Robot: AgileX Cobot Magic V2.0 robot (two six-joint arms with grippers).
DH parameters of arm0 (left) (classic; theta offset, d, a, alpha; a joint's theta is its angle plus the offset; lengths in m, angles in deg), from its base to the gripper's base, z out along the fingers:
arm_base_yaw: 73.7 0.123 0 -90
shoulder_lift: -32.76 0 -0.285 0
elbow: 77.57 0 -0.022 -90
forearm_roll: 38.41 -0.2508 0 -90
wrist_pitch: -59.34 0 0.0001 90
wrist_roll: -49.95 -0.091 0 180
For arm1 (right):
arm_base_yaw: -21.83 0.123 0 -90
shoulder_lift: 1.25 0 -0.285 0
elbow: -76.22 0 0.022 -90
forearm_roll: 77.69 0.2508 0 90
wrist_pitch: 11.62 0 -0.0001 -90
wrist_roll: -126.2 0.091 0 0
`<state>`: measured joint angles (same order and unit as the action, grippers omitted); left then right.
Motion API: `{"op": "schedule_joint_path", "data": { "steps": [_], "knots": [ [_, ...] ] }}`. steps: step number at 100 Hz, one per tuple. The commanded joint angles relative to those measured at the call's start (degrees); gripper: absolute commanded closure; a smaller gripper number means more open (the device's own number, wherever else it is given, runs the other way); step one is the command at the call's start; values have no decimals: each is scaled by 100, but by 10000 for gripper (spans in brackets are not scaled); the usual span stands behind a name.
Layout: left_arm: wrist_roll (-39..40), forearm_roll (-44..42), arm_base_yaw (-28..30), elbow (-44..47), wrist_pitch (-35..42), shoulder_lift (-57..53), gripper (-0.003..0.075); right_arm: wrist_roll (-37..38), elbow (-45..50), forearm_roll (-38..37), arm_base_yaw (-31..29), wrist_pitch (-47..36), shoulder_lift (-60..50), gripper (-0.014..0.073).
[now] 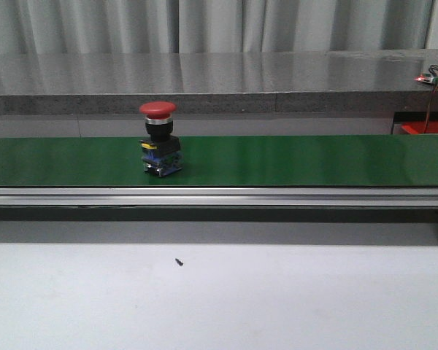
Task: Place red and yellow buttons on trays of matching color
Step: 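Set the yellow button on the conveyor start and open the left gripper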
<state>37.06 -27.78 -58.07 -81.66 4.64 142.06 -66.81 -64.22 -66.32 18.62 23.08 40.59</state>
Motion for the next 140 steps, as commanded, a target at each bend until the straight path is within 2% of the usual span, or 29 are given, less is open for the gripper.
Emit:
{"op": "schedule_joint_path", "data": {
  "steps": [1, 39, 53, 65, 87, 111, 140],
  "knots": [
    [2, 238, -40, -172, 140, -330, 251, -44, -143, 77, 9, -419, -1, 660],
    [-21, 478, -40, -172, 99, -1130, 265, -44, -143, 77, 9, -419, -1, 660],
    [-21, 545, -40, -172, -19, -1408, 313, -44, -143, 77, 9, -419, -1, 660],
    [-21, 639, -40, -145, -116, -1634, 422, -44, -143, 77, 9, -419, -1, 660],
    [-21, 706, -67, 340, 92, -2220, 739, -44, -143, 77, 9, -419, -1, 660],
    [-21, 720, -600, 1309, 630, -2934, 740, -44, -143, 77, 9, -419, -1, 660],
    [-21, 720, -1308, 2030, 1243, -3575, 740, -44, -143, 77, 9, -419, -1, 660]
  ]
}}
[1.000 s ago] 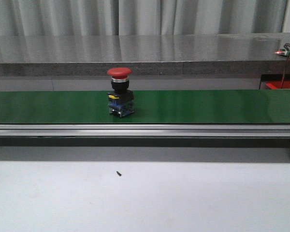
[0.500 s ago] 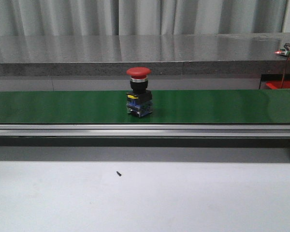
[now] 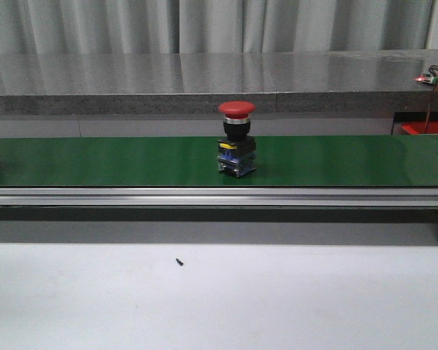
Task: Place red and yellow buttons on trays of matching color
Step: 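Set the yellow button on the conveyor start and open the left gripper, then lower the right gripper onto the red button at the conveyor end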
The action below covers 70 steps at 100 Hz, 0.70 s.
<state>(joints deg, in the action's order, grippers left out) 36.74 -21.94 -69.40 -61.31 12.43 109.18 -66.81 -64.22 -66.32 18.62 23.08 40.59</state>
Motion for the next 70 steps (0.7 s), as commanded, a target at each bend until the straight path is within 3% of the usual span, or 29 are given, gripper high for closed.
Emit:
{"op": "schedule_joint_path", "data": {
  "steps": [1, 48, 70],
  "knots": [
    [11, 136, -188, 11, 463, -312, 740, -44, -143, 77, 9, -419, -1, 660],
    [21, 213, -430, 1202, 1221, -1698, 740, -44, -143, 83, 9, -419, -1, 660],
    [21, 145, -430, 1283, 1206, -1963, 740, -44, -143, 82, 9, -567, -1, 660]
  ]
}}
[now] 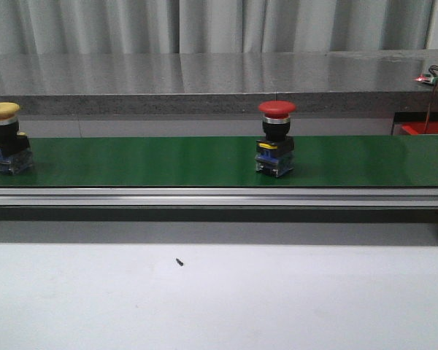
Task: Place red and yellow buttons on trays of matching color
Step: 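Lower the right gripper onto the red button at the conveyor end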
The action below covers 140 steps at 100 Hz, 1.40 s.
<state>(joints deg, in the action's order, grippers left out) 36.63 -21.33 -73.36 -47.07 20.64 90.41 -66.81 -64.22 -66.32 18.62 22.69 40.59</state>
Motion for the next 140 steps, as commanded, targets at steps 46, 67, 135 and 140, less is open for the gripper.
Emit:
{"op": "schedule_joint_path", "data": {
  "steps": [46, 67, 135, 140],
  "knots": [
    [32, 83, -34, -141, 296, -87, 740, -44, -1407, 225, 9, 779, 1281, 653],
    [32, 83, -34, -141, 266, -87, 740, -44, -2195, 457, 9, 1403, 2375, 336],
    [32, 83, -34, -141, 49, -87, 740, -31, -4237, 890, 756, 2621, 4839, -54],
    [32, 83, -34, -141, 35, -87, 740, 14, -4360, 878, 849, 2634, 4986, -54]
  ]
}}
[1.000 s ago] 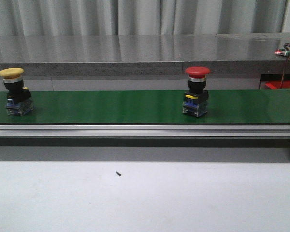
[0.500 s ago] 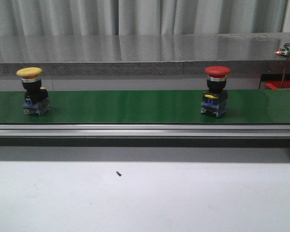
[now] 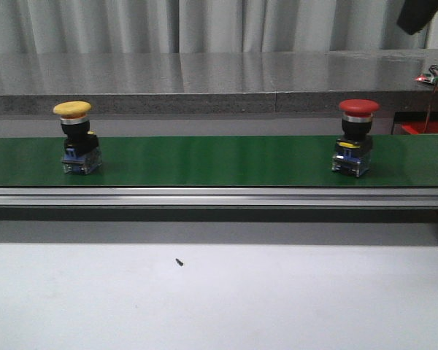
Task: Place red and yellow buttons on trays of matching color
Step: 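Lower the right gripper onto the red button at the conveyor end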
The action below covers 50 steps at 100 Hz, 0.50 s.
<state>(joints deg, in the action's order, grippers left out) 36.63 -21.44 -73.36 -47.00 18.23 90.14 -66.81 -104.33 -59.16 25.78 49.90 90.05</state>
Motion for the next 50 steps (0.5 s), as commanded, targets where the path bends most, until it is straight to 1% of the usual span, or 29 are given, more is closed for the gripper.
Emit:
{"op": "schedule_joint_path", "data": {
  "steps": [1, 21, 50],
  "knots": [
    [32, 94, -34, -148, 264, -60, 740, 26, -366, 156, 146, -77, 60, -54],
    [32, 94, -34, -148, 250, -60, 740, 167, -673, -17, 368, 18, 535, -54],
    [32, 94, -34, -148, 178, -60, 740, 371, -689, -532, 380, -56, 913, -52]
  ]
}}
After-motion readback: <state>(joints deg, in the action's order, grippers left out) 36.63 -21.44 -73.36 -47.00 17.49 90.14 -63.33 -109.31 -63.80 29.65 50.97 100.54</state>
